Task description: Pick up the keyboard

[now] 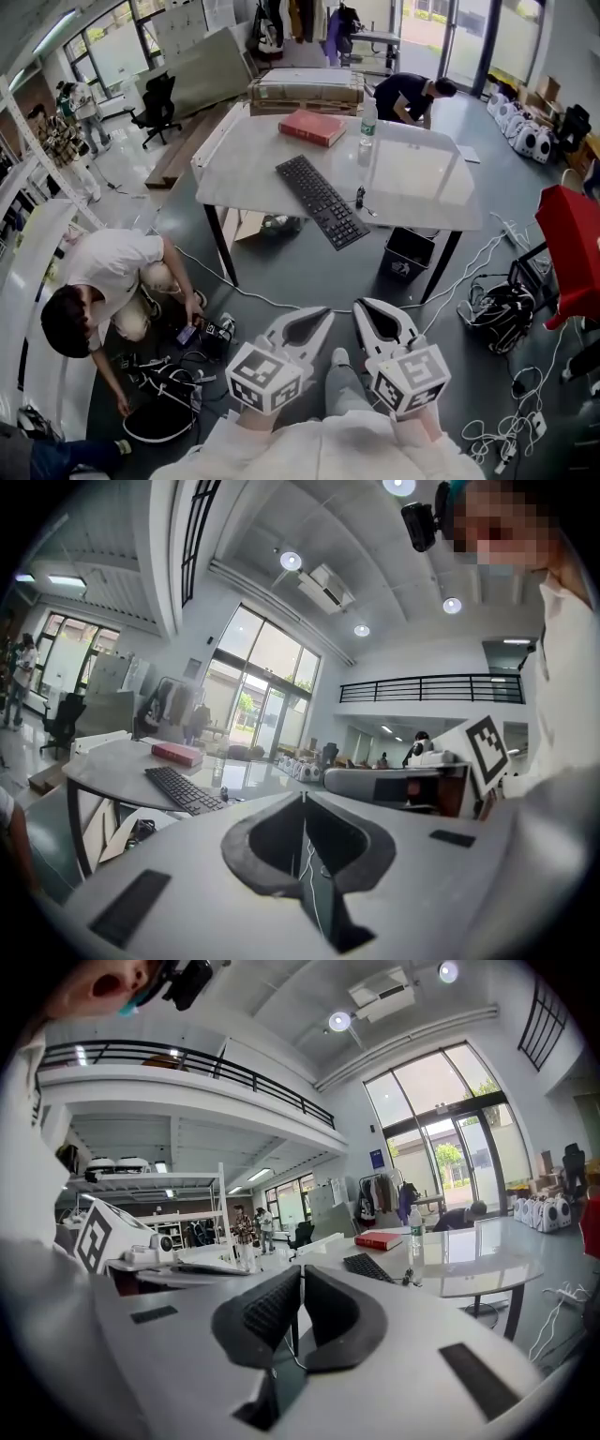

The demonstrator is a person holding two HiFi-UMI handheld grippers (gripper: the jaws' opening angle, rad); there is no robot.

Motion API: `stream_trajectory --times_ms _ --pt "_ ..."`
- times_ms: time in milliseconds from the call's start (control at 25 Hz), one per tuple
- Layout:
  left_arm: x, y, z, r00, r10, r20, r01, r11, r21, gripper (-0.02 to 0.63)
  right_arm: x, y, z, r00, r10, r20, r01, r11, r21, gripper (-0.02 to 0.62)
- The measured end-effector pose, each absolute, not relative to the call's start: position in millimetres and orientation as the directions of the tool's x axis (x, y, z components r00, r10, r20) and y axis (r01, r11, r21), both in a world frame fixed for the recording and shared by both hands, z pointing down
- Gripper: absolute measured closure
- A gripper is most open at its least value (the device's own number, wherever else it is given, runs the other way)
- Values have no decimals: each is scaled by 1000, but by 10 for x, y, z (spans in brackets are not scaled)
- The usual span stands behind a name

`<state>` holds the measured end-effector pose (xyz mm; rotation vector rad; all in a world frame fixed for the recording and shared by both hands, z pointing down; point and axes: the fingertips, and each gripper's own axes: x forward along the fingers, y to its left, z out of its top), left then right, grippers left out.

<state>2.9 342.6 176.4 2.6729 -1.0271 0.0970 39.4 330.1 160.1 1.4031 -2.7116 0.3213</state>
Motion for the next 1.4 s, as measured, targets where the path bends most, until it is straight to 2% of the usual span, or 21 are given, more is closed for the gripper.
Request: stream_trajectory --times_ms 680,1400 --pt "450 1186 1783 671 -722 169 -736 -620 271 587 813 1111 1584 -663 -722 196 -748 647 -147 563" --pt "404 487 2124 645 -723 247 -759 -566 322 586 756 393 2010 -691 -670 271 -723 650 -234 563"
